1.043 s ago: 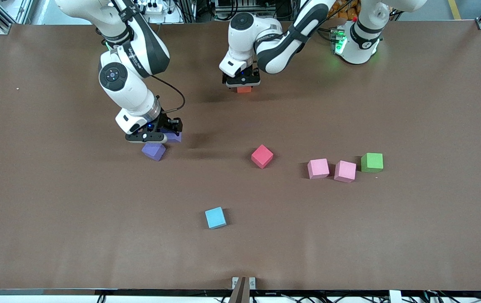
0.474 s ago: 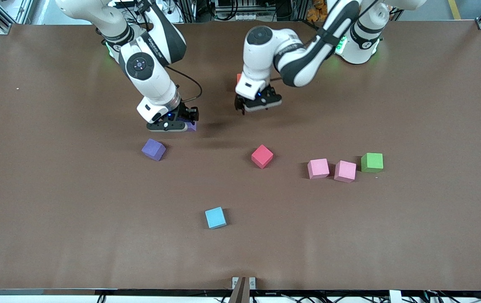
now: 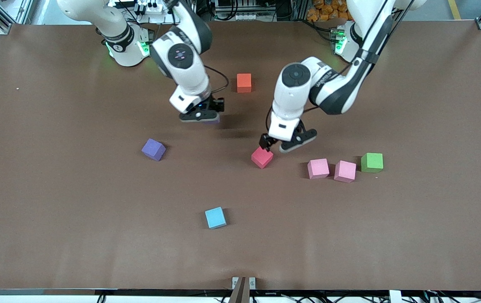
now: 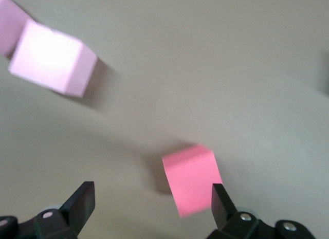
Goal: Arrange blocks into number 1
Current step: 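Place purple beside orange with the right gripper while the left gripper grasps red, then carry the red cube with the left gripper while the right gripper reaches purple, then place red beside purple with the left gripper while the right gripper grasps purple, then place purple beside red with the right gripper while the left gripper reaches pink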
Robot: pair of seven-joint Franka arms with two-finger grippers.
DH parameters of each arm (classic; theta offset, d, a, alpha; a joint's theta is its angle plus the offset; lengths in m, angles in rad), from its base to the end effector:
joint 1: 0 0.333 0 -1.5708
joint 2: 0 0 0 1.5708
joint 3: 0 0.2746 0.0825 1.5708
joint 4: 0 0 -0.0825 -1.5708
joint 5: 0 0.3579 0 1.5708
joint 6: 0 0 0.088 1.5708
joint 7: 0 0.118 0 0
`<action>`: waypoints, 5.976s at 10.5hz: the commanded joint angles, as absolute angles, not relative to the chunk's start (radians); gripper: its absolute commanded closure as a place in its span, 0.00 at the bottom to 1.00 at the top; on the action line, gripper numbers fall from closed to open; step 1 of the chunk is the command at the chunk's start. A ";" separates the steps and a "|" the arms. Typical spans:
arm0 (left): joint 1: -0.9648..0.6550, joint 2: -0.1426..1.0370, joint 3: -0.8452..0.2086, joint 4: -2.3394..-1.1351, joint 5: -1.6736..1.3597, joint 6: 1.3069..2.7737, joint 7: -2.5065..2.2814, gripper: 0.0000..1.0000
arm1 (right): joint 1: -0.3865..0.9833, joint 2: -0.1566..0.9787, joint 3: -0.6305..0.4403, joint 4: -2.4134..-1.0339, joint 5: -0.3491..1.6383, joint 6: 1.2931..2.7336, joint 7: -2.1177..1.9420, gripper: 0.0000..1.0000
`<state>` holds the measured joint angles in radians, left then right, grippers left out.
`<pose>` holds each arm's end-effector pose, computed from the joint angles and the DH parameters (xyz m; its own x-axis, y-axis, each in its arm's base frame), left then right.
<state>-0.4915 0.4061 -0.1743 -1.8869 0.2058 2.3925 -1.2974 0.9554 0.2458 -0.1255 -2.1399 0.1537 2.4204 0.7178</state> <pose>0.4822 -0.3691 0.2728 0.8673 0.4853 0.1113 0.4794 -0.8743 0.0760 0.3664 0.4030 0.2616 0.9997 0.0037 -0.0238 0.0018 -0.9969 -0.0789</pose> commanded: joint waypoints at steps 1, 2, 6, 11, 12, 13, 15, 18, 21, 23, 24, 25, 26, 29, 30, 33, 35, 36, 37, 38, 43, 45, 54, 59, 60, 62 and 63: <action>-0.561 0.526 -0.083 -1.693 0.117 2.301 -1.250 0.00 | 1.046 0.346 -0.132 -2.069 0.133 2.463 0.839 0.50; -0.599 0.563 -0.031 -1.649 0.063 2.301 -1.240 0.00 | 1.086 0.368 -0.133 -2.056 0.133 2.474 0.886 0.50; -0.638 0.609 -0.025 -1.652 -0.043 2.298 -1.258 0.00 | 1.173 0.406 -0.108 -2.043 0.132 2.477 0.953 0.50; -0.653 0.655 -0.025 -1.666 -0.083 2.296 -1.266 0.00 | 1.233 0.474 -0.104 -2.042 0.077 2.539 1.029 0.49; -0.660 0.653 -0.022 -1.663 -0.086 2.296 -1.266 0.00 | 1.241 0.482 -0.104 -2.043 0.075 2.543 1.037 0.48; -0.661 0.653 -0.020 -1.663 -0.092 2.296 -1.266 0.00 | 1.241 0.482 -0.104 -2.043 0.071 2.545 1.038 0.46; -0.679 0.663 0.000 -1.663 -0.118 2.296 -1.266 0.00 | 1.246 0.485 -0.104 -2.043 0.071 2.543 1.039 0.01; -0.680 0.657 0.011 -1.629 -0.121 2.295 -1.246 0.00 | 1.185 0.404 -0.089 -2.081 0.071 2.539 1.046 0.00; -0.681 0.664 0.014 -1.615 -0.123 2.295 -1.246 0.00 | 1.031 0.228 -0.037 -2.218 0.064 2.530 1.032 0.00; -0.689 0.681 0.014 -1.615 -0.121 2.296 -1.246 0.00 | 0.916 0.135 -0.011 -2.291 0.016 2.525 1.008 0.00; -0.692 0.690 0.014 -1.614 -0.124 2.301 -1.246 0.00 | 0.850 0.106 0.012 -2.307 0.012 2.508 0.991 0.00; -0.693 0.696 0.014 -1.612 -0.139 2.304 -1.244 0.00 | 0.757 0.089 0.050 -2.310 0.012 2.485 0.985 0.00; -0.695 0.701 0.014 -1.606 -0.141 2.304 -1.243 0.00 | 0.667 0.071 0.072 -2.310 0.011 2.467 0.983 0.00; -0.713 0.724 0.014 -1.600 -0.130 2.313 -1.235 0.99 | 0.444 0.072 0.072 -2.307 0.006 2.447 0.977 0.00; -0.722 0.721 0.014 -1.601 -0.127 2.313 -1.211 1.00 | 0.367 0.083 0.072 -2.300 -0.008 2.448 0.956 0.00; -0.738 0.703 -0.032 -1.614 -0.106 2.309 -1.167 1.00 | 0.223 0.174 0.060 -2.252 -0.014 2.462 0.879 0.00; -0.742 0.678 -0.096 -1.649 0.004 2.309 -1.164 1.00 | 0.239 0.245 0.031 -2.206 -0.015 2.465 0.876 0.00; -0.745 0.677 -0.125 -1.661 0.056 2.309 -1.164 1.00 | 0.248 0.264 0.031 -2.189 -0.015 2.465 0.873 0.00; -0.746 0.676 -0.155 -1.673 0.096 2.309 -1.163 1.00 | 0.255 0.278 0.031 -2.183 -0.017 2.467 0.852 0.00; -0.746 0.673 -0.170 -1.693 0.136 2.309 -1.157 1.00 | 0.255 0.285 0.031 -2.184 -0.017 2.470 0.827 0.00; -0.736 0.620 -0.236 -1.775 0.176 2.309 -1.063 1.00 | 0.276 0.296 0.031 -2.210 -0.029 2.476 0.757 0.02; -0.733 0.621 -0.259 -1.792 0.227 2.309 -1.063 1.00 | 0.284 0.301 0.031 -2.242 -0.029 2.517 0.750 0.04; -0.718 0.592 -0.324 -1.885 0.262 2.332 -1.110 1.00 | 0.291 0.356 0.031 -2.255 -0.028 2.594 0.762 0.59; -0.718 0.588 -0.344 -1.937 0.319 2.370 -1.150 1.00 | 0.348 0.213 0.031 -2.255 -0.029 2.553 0.753 0.55; -0.715 0.591 -0.345 -1.954 0.339 2.403 -1.179 1.00 | 0.360 0.204 0.031 -2.255 -0.029 2.550 0.753 0.55; -0.715 0.591 -0.347 -1.976 0.350 2.445 -1.201 1.00 | 0.400 0.195 0.029 -2.255 -0.029 2.551 0.752 0.55; -0.715 0.591 -0.351 -1.976 0.350 2.445 -1.212 1.00 | 0.423 0.192 0.029 -2.253 -0.029 2.553 0.752 0.55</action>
